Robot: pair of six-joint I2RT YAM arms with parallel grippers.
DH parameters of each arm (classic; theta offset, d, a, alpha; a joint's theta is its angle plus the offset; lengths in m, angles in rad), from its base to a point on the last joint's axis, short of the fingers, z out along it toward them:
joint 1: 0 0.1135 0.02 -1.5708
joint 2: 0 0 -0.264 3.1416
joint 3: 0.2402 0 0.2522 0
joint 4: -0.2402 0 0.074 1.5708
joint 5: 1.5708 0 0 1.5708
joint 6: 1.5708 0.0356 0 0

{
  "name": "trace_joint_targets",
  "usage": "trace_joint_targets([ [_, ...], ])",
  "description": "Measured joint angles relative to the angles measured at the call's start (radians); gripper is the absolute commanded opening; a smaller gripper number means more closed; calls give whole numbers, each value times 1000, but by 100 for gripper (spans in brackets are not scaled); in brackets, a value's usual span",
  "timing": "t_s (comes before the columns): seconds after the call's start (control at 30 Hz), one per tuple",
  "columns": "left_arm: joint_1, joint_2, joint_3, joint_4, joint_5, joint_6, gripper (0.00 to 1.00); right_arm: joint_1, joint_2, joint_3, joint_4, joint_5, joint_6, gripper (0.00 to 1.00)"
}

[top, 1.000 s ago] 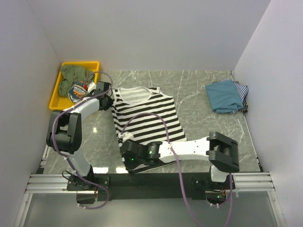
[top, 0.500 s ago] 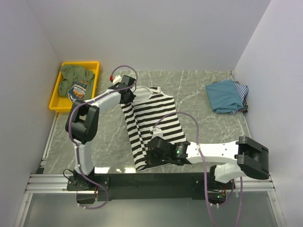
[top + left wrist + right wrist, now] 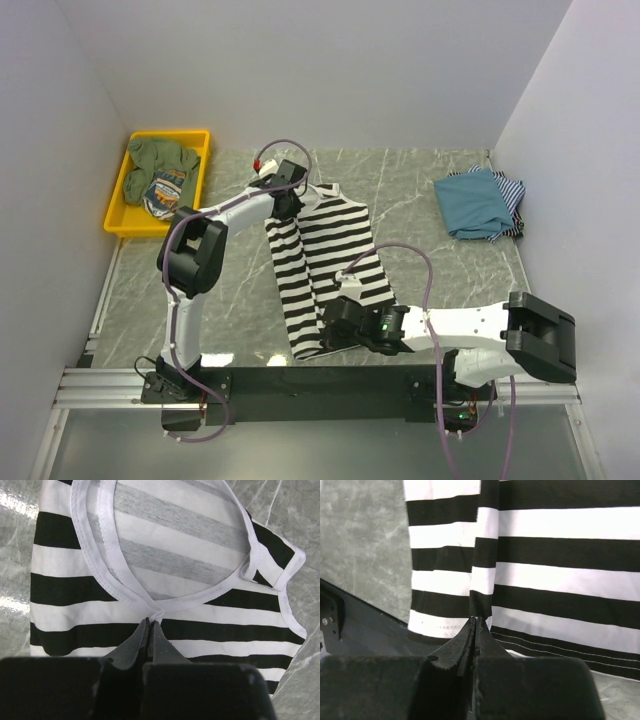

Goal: Fold and stack the tank tops
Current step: Fold the tank top

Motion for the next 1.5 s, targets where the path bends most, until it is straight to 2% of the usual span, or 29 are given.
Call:
trace_joint_targets([
  [0.03, 0, 2, 3, 0, 0, 0, 1, 0, -1, -3, -2, 4, 5, 0],
  [0.1, 0, 6, 7, 1, 4, 3, 8, 0, -1, -6, -8, 13, 16, 3],
  [0.13, 0, 8, 8, 4, 11, 6, 20, 0, -1, -7, -13, 18, 22, 7],
  [0.17, 0, 8, 7, 6, 18, 13, 27, 0, -1, -7, -17, 21, 26, 19],
  [0.23, 0, 7, 1, 39, 42, 24, 42, 0, -6, -7, -29, 32, 33, 29],
  [0.27, 0, 2, -7, 61, 56, 33, 45, 0, -14, -7, -43, 40, 39, 37],
  [0.33, 0, -14, -29, 91, 87, 43, 49, 0, -46, -7, -75, 66, 48, 41],
  [0.4, 0, -43, -46, 98, 112, 51, 50, -2, -93, -4, -114, 95, 49, 42],
  [0.5, 0, -123, -88, 117, 146, 51, 47, -6, -145, 18, -169, 146, 48, 47],
  [0.6, 0, -259, -188, 149, 171, 32, 35, -27, -155, 47, -199, 178, 34, 48],
  [0.63, 0, -306, -230, 161, 178, 24, 25, -54, -154, 55, -205, 174, 16, 48],
  [0.73, -5, -462, -399, 202, 205, -8, 16, -203, -154, 66, -174, 142, -53, 48],
  [0.87, -52, -576, -594, 220, 235, -35, 1, -491, -90, 153, -158, 64, -189, 46],
  [1.0, -169, -580, -695, 222, 259, -56, 1, -687, 117, 394, -108, -35, -323, 38],
  [1.13, -280, -576, -726, 228, 269, -74, 1, -801, 338, 600, -61, -125, -404, 27],
  [1.37, -346, -506, -726, 243, 271, -75, 0, -855, 717, 894, -70, -296, -497, 27],
  [1.5, -363, -481, -737, 230, 275, -75, 1, -855, 851, 1015, -89, -359, -520, 26],
])
